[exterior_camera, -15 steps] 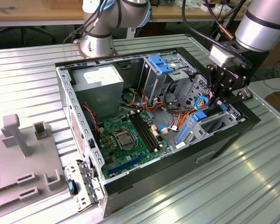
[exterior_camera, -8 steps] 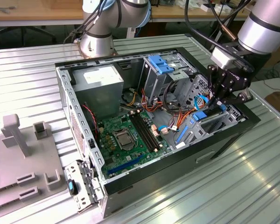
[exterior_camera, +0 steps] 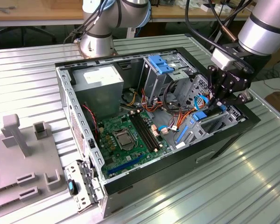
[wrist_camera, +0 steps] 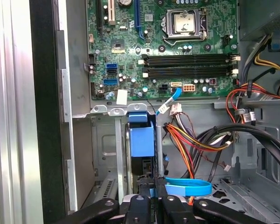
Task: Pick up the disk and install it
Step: 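Insert the second disk wire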
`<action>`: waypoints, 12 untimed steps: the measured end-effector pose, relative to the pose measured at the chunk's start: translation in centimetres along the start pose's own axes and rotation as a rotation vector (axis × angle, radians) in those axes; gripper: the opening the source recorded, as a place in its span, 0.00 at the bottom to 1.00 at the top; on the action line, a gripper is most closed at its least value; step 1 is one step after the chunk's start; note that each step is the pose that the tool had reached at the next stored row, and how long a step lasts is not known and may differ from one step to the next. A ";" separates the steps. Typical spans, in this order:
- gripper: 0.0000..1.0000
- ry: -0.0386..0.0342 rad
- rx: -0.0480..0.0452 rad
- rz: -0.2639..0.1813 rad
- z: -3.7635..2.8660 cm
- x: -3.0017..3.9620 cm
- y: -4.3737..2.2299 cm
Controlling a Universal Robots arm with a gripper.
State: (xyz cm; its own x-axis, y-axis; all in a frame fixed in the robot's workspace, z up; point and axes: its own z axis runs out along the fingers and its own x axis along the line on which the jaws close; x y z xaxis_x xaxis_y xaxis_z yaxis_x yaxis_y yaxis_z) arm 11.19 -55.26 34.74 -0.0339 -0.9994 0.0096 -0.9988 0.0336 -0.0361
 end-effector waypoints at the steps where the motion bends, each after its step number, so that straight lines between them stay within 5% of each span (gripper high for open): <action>1: 0.16 -0.0006 0.0000 0.000 0.02 0.00 0.00; 12: 0.16 -0.0034 -0.0012 0.000 0.13 0.02 -0.01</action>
State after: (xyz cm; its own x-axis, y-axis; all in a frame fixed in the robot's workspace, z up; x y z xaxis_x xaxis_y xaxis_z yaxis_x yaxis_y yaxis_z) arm 11.20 -55.28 34.61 -0.0339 -0.9994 0.0061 -0.9988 0.0337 -0.0349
